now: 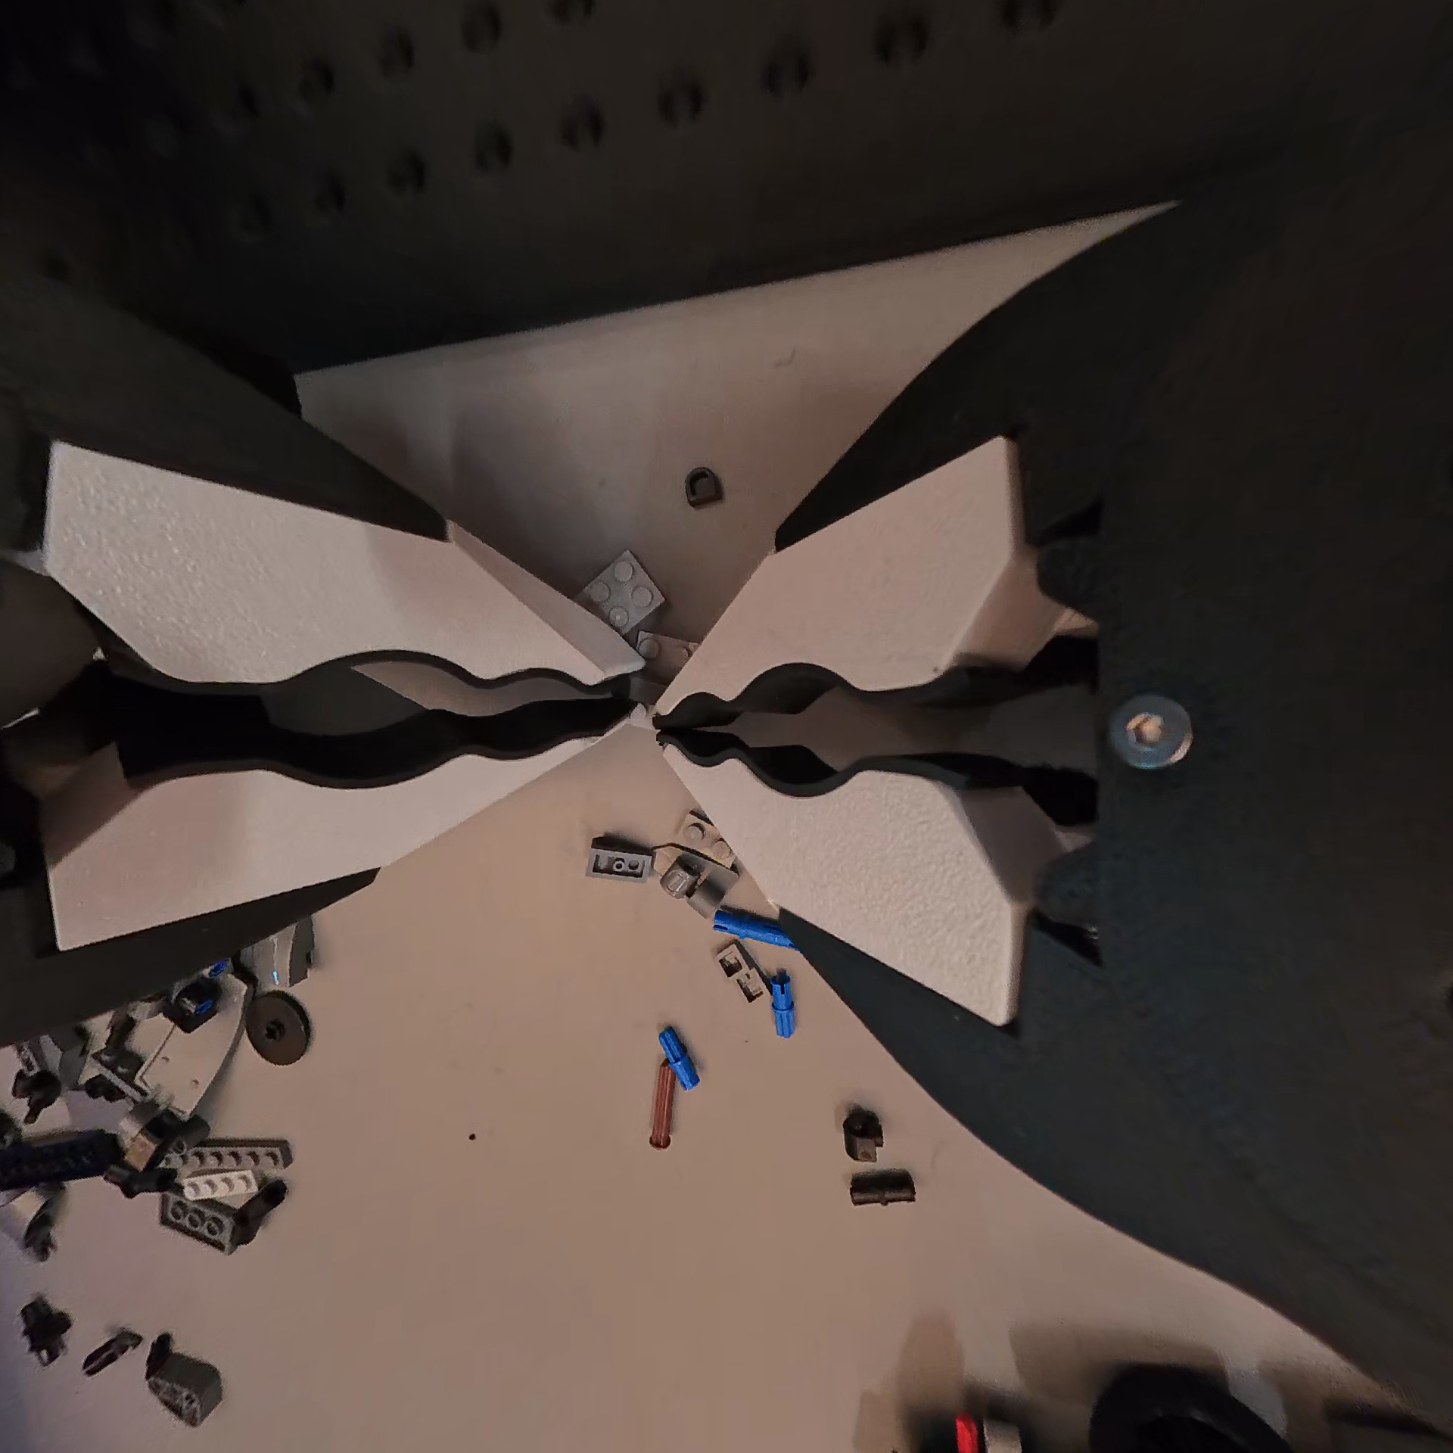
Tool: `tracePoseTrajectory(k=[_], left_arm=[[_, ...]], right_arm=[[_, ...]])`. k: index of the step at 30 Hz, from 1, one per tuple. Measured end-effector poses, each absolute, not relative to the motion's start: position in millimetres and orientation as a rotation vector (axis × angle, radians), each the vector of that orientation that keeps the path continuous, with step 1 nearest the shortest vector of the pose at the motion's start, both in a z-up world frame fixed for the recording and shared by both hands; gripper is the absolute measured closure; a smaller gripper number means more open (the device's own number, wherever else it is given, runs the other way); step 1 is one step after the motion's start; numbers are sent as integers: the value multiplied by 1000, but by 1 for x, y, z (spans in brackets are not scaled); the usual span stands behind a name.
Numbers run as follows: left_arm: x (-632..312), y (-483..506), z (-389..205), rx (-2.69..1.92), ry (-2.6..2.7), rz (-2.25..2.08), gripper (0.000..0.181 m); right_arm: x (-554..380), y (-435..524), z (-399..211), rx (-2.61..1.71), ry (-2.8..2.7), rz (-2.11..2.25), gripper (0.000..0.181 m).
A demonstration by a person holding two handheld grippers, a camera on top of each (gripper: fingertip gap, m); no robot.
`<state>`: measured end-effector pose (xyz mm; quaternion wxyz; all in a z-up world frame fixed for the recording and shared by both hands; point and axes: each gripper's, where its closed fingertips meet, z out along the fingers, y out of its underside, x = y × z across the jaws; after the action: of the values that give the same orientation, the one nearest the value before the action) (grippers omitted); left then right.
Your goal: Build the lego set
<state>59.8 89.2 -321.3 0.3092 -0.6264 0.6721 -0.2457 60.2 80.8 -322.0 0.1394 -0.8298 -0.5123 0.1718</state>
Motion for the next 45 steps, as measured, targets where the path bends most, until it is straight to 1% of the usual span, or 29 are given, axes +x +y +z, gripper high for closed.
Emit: tracePoseTrajectory(k=[6,10,24,28,45], left_arm=[[62,86,-309,-1613,1741,-731,181],[62,81,-319,-1617,1804,-686,181],[61,75,-323,-1507,1876,-569,181],[62,75,-323,-1444,1899,-446,181],[61,75,-323,-1452,1888,-470,181]], right_arm=[[59,79,-322,-2384,-1505,488,176],[59,79,-322,-2382,-1510,489,176],[60,78,-315,-2372,-1490,515,177],[60,75,-317,-2377,-1505,533,179],[53,65,-318,-2316,-1546,506,181]])
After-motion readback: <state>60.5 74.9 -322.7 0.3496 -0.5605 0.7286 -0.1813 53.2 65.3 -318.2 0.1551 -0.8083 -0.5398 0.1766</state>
